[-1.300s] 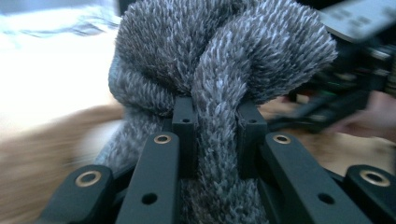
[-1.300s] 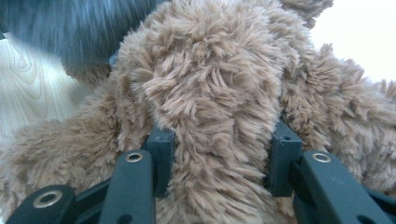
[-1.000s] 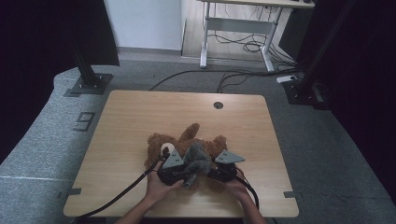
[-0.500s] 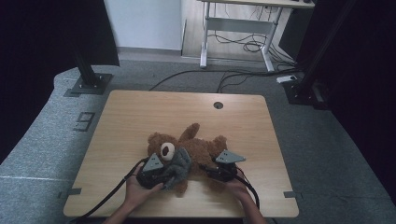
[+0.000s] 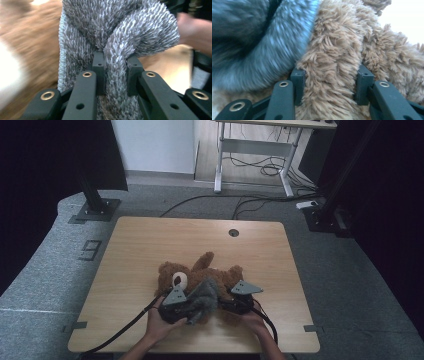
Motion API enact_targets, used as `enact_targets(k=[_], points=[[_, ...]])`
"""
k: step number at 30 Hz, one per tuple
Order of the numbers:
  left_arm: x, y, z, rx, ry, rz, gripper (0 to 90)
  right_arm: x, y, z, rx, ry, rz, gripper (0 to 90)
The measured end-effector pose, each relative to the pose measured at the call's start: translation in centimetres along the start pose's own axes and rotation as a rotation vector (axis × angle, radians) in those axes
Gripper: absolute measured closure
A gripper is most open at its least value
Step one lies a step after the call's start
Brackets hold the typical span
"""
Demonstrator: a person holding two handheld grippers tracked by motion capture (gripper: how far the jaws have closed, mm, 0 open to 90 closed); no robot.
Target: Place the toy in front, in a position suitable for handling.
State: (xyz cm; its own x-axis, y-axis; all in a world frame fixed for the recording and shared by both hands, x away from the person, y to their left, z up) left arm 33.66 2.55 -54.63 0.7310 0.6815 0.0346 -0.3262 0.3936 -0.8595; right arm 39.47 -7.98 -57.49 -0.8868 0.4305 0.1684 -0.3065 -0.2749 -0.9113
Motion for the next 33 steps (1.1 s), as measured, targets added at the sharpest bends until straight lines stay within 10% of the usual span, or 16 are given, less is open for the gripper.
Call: enact_targets(k=[5,10,33], points=[[-2.9,0.3,-2.2,0.047,0.034,-0.059,74.5,0.0,0.0,0.1,-0.001,-0.002,-0.007,55.1],[-2.5,1.0,-2.8,0.072,0.019,-0.055,74.6,-0.1,0.1,0.2,-0.005,-0.008,-0.011,55.2],[9.2,7.8,5.1,0.095,-0.208,0.112,74.6,0.1,0.2,0.3,-0.002,-0.036,0.013,55.4]])
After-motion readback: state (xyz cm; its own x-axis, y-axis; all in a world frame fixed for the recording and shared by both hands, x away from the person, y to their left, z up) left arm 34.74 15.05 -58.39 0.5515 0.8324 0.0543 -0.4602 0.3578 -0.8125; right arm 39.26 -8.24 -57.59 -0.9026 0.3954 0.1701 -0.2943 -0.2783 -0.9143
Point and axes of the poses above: each handheld gripper's, and its own axes: z roughly backward along the jaws, y roughly out of its underside, x roughly to its left, the point moved 10 cm from there along -z, roughly forward along the jaws, and after that the axes turned 15 degrees about -y, right-handed, at the moved point
